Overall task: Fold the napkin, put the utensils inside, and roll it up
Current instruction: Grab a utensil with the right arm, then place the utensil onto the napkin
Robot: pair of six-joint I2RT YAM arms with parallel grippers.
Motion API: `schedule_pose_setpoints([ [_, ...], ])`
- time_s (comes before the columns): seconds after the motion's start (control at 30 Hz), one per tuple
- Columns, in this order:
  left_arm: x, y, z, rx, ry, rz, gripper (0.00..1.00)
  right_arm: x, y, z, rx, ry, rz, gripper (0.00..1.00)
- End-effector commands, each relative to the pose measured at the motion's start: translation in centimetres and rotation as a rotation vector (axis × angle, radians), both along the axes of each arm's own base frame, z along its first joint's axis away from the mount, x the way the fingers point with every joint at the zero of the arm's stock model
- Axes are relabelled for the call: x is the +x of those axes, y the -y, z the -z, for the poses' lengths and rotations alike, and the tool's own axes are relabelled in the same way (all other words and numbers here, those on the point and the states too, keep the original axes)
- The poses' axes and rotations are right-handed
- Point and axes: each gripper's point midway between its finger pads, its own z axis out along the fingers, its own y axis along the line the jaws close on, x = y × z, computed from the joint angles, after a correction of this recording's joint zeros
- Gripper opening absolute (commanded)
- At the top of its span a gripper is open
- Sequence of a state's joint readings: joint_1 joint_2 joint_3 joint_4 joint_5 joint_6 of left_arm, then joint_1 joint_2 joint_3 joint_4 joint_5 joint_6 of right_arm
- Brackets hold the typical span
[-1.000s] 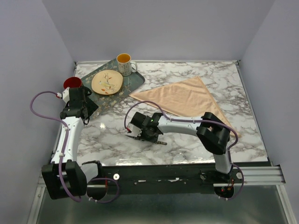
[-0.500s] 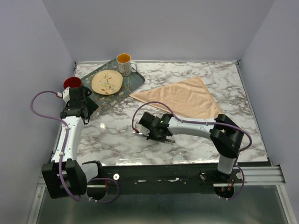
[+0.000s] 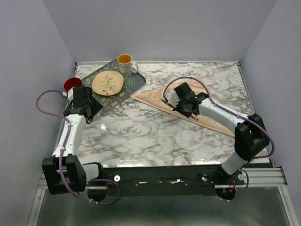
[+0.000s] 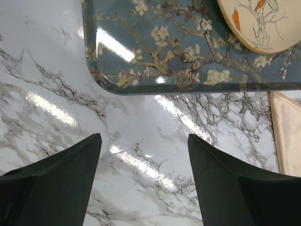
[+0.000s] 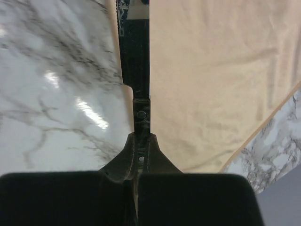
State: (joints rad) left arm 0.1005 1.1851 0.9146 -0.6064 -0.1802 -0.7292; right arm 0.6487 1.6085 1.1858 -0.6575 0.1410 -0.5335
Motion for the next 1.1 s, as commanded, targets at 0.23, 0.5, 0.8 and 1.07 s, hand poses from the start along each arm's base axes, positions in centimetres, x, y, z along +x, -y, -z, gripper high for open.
schedule_pose_setpoints([
  [0.23, 1.5, 3.1, 0.9, -0.058, 0.000, 0.100, 0.87, 6.7, 2.4, 1.7, -0.035, -0.012, -0.017, 0.01],
  [0.5, 1.7, 3.0, 0.6, -0.041, 0.009, 0.108, 0.87, 7.4, 3.2, 2.6, -0.041, -0.055, -0.044, 0.01],
  [0.8, 2.2, 2.9, 0.4, -0.034, 0.006, 0.109, 0.88, 4.9, 2.8, 4.6, 0.012, -0.126, -0.050, 0.01],
  [1.07, 2.2, 2.8, 0.5, -0.030, 0.000, 0.114, 0.88, 4.0, 2.7, 5.3, 0.026, -0.138, -0.061, 0.01],
])
